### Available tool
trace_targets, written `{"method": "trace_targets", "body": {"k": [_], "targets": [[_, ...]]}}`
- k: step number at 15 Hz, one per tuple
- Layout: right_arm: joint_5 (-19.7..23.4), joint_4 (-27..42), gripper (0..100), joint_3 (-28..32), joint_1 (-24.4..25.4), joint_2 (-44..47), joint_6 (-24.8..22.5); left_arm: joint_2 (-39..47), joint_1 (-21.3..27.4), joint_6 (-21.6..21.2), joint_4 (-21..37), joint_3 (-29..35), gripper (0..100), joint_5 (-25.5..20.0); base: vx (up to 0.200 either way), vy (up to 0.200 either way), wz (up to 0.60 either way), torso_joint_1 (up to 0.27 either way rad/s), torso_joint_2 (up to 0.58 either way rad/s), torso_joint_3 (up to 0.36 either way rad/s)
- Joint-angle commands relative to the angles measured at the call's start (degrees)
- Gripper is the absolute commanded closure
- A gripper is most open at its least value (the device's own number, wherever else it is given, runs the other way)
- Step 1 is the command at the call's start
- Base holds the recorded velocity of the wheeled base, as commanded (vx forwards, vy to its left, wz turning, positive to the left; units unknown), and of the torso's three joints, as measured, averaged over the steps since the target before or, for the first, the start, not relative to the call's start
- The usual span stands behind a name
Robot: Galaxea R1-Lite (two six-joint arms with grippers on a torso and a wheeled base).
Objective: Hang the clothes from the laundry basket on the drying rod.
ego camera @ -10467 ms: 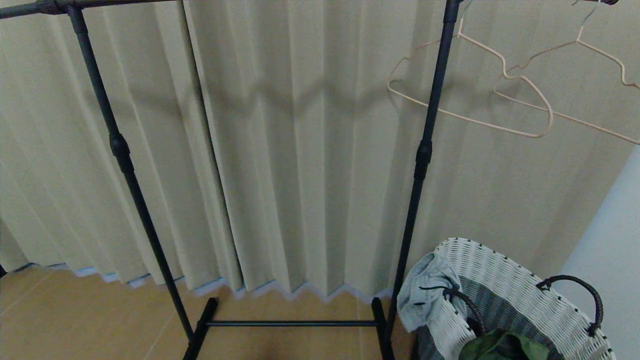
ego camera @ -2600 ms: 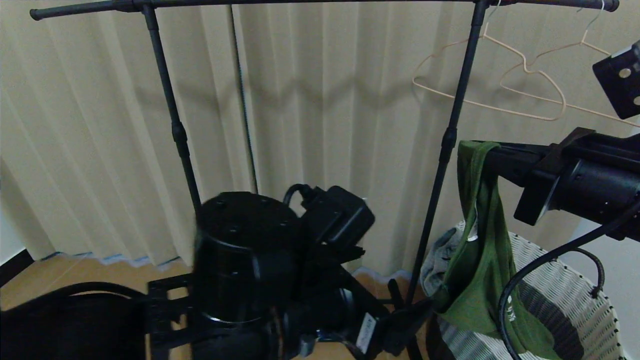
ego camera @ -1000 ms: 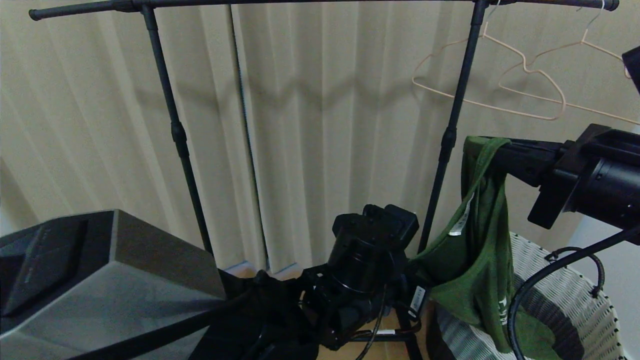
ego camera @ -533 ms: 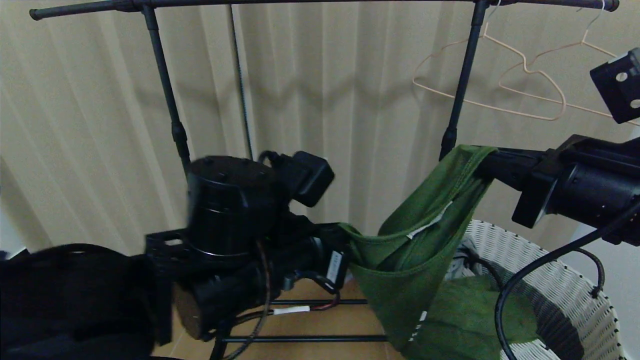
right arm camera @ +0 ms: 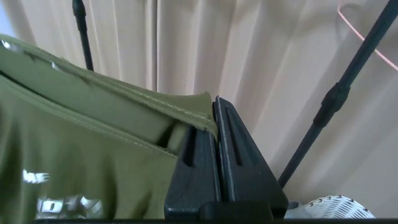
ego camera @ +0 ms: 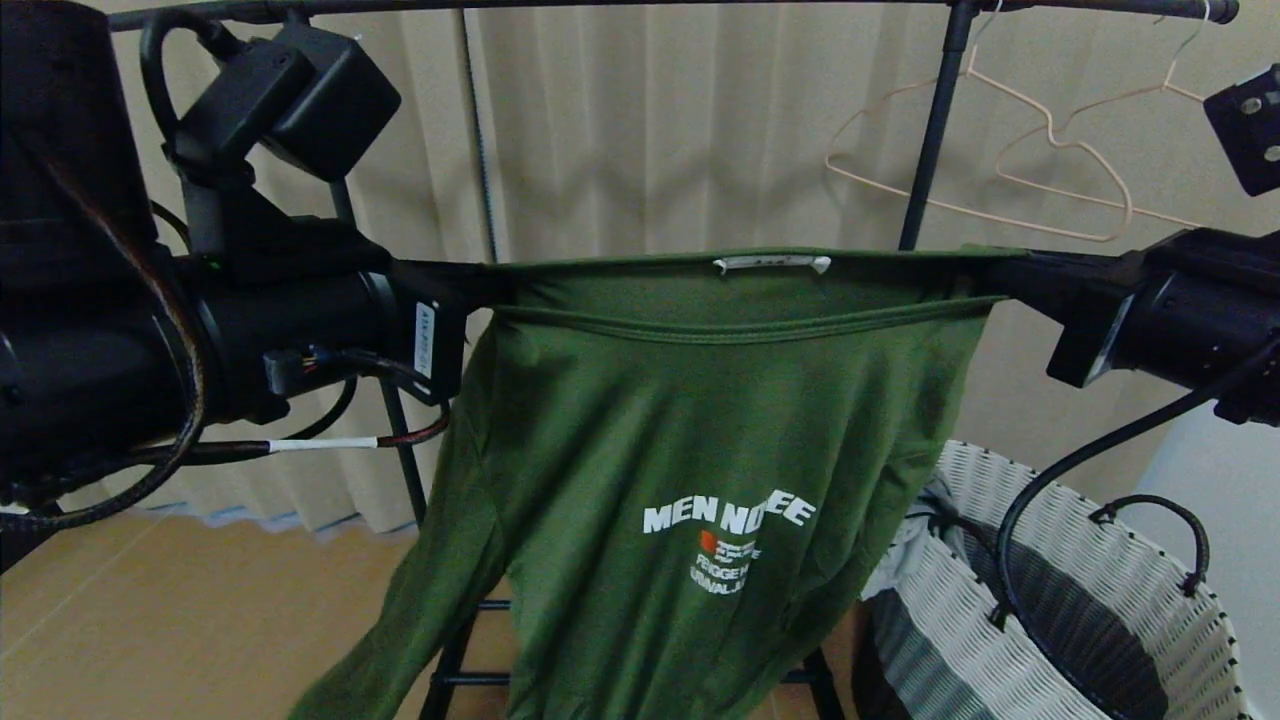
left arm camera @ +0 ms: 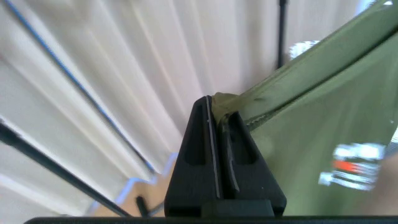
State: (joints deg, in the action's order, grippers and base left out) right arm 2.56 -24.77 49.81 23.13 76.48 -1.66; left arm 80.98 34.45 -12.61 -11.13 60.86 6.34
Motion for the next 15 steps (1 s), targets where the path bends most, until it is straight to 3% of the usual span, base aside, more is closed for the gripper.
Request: {"method": "trace_targets", "body": {"k": [1, 10, 15], "targets": [[0.0, -0.1, 100, 0.5, -0.8, 0.2, 0.0, 0.8, -0.9, -0.1, -0.8, 0.6, 100, 0.4, 0.0, 0.0, 0.0, 0.0, 0.0, 0.0], [0.2, -0.5, 100, 8.6, -0.8, 5.9, 0.0, 0.5, 0.8, 3.0, -1.3, 3.3, 100, 4.6, 0.0, 0.0, 0.0, 0.0, 0.0, 0.0], [-0.1, -0.9, 100, 8.4, -1.7, 5.4, -0.3, 0.8, 2.6, 6.0, -2.1, 3.5, 100, 5.3, 0.0, 0.0, 0.0, 0.0, 0.0, 0.0]]}}
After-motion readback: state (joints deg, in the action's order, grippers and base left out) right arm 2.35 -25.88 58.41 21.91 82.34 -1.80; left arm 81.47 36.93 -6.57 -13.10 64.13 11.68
